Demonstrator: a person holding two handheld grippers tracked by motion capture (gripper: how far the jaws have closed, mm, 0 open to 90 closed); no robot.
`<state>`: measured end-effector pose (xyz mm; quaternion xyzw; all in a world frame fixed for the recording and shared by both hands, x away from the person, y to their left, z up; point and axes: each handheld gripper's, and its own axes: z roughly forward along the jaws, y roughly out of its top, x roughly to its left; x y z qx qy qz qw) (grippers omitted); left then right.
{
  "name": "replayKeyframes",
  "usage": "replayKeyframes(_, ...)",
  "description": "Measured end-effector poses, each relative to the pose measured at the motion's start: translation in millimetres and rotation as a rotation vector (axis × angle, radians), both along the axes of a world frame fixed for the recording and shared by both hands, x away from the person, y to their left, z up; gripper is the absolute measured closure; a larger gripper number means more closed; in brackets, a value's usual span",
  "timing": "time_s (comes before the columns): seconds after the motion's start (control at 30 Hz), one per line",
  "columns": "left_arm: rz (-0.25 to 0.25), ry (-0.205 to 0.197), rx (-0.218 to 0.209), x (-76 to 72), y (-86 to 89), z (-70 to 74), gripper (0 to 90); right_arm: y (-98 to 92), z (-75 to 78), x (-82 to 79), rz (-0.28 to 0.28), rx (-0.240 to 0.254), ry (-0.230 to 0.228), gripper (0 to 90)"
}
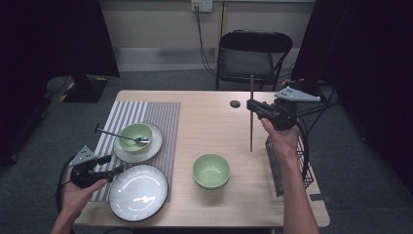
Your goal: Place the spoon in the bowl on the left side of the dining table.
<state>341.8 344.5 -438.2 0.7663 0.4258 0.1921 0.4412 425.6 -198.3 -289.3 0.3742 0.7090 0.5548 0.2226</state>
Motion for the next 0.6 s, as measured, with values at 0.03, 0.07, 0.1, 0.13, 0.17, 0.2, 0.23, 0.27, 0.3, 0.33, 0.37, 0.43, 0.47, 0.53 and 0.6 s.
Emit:
replayKeyframes(0.03,-0.012,-0.007,-0.001,0.2,-4.3,2.1,30.1,1.3,-0.1,0.3,0.003,0.003,0.001,85.7)
replayKeyframes(0.07,-0.021,-0.012,0.0,0.7,-6.8,2.5,30.6,3.0,-0.2,0.5,0.01,0.005,0.002,85.7)
replayKeyframes(0.1,-0.03,-0.011,0.001,1.6,-10.2,2.9,31.5,6.3,-0.3,0.1,0.021,0.005,-0.001,85.7)
replayKeyframes(0.13,-0.039,-0.006,-0.013,3.0,-15.5,2.6,31.5,6.3,-0.3,0.1,0.021,0.005,-0.001,85.7)
replayKeyframes(0.17,-0.052,-0.002,-0.014,4.1,-20.0,2.9,31.5,9.0,-0.3,-0.3,0.028,0.004,-0.002,85.7)
replayKeyframes(0.2,-0.059,-0.01,-0.014,5.1,-24.4,3.3,31.5,11.3,-0.1,-0.8,0.035,0.002,-0.001,85.6)
replayKeyframes(0.23,-0.07,-0.008,-0.015,6.0,-28.6,4.1,31.5,13.4,0.3,-1.3,0.042,-0.001,-0.002,85.6)
replayKeyframes(0.27,-0.084,-0.011,-0.008,7.1,-32.0,5.3,31.5,15.4,0.7,-1.8,0.049,0.001,-0.004,85.7)
replayKeyframes(0.3,-0.089,-0.014,-0.013,7.8,-35.6,6.7,31.4,19.1,1.9,-3.2,0.061,0.006,-0.008,85.7)
replayKeyframes(0.33,-0.098,-0.013,-0.015,8.6,-38.6,8.6,31.4,19.1,1.9,-3.2,0.061,0.006,-0.008,85.7)
replayKeyframes(0.37,-0.106,-0.013,-0.022,9.5,-40.9,9.8,31.1,21.1,2.2,-3.5,0.067,0.009,-0.009,85.7)
replayKeyframes(0.43,-0.133,-0.013,-0.033,11.9,-48.0,13.0,30.9,24.7,2.6,-3.4,0.074,0.001,-0.012,85.7)
replayKeyframes(0.47,-0.141,-0.014,-0.024,12.8,-51.1,14.3,30.8,28.0,2.9,-3.0,0.084,-0.002,-0.007,85.8)
replayKeyframes(0.53,-0.152,-0.026,-0.009,14.4,-56.5,17.8,29.9,29.2,2.8,-2.8,0.087,0.002,-0.008,85.8)
replayKeyframes(0.6,-0.169,-0.027,-0.021,16.7,-60.1,21.0,29.9,31.9,2.4,-2.6,0.098,0.006,-0.007,85.8)
